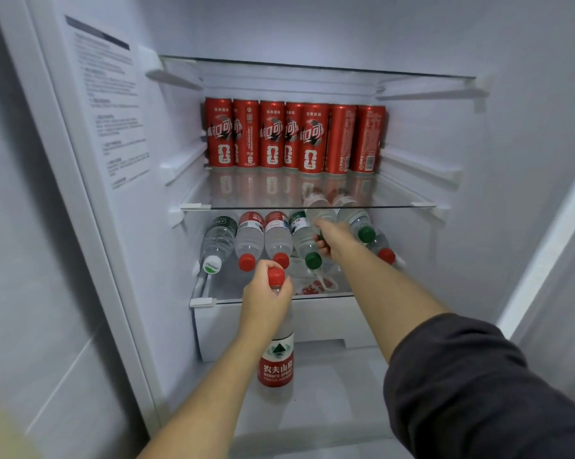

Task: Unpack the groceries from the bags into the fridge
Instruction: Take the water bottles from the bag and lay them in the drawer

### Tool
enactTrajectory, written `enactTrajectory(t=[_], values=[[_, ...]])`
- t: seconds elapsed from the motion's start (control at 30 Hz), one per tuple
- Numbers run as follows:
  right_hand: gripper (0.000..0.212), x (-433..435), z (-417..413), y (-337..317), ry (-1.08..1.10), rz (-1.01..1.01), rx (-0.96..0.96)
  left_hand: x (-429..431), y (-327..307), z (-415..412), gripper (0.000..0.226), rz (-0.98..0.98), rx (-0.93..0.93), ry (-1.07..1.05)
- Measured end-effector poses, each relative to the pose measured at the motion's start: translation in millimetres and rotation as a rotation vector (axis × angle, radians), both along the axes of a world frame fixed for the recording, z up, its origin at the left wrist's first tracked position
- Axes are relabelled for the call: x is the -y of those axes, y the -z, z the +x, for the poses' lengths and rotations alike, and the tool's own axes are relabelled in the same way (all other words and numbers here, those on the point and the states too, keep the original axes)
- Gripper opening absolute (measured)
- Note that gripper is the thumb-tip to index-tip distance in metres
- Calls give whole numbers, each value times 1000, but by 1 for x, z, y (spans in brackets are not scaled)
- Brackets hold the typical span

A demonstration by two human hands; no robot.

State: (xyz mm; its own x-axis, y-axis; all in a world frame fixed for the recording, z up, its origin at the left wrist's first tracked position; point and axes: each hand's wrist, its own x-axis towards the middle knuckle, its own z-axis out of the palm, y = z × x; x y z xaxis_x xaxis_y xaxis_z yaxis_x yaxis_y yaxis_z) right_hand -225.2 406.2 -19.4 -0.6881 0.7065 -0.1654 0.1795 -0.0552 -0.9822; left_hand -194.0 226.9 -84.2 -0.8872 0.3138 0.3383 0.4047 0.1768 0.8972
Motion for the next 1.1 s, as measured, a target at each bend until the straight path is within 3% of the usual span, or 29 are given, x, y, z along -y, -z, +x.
enactTrajectory(t=[0.13, 0.2, 0.33, 0.4, 0.5, 0.6, 0.73, 0.83, 0.97, 1.1], values=[[53, 4, 12, 10, 12, 28, -71, 7, -6, -3, 11, -77, 4, 36], [61, 8, 29, 22, 30, 156, -86, 15, -11, -7, 16, -176, -14, 69], [15, 10, 73, 55, 70, 716, 55, 27, -33, -10, 30, -582, -203, 61], [15, 7, 91, 70, 89, 1004, 196, 27, -50, -4, 34, -829, -261, 29], [21, -2, 103, 86, 72, 1250, 298, 21, -81, 11, 36, -1138, -257, 46], [25, -3, 106, 99, 85, 1277, 253, 9, -105, 27, 38, -1359, -55, 98], [47, -7, 113, 114, 5, 1321, 191, -5, -116, 44, 68, -1574, 348, 102], [50, -14, 119, 116, -111, 1417, 261, -1, -107, 53, 64, -1701, 456, 86], [65, -8, 125, 110, -165, 1420, 298, 18, -75, 60, 57, -1705, 506, 127], [77, -6, 130, 101, -254, 1393, 400, 51, -60, 69, 67, -1522, 506, 132]])
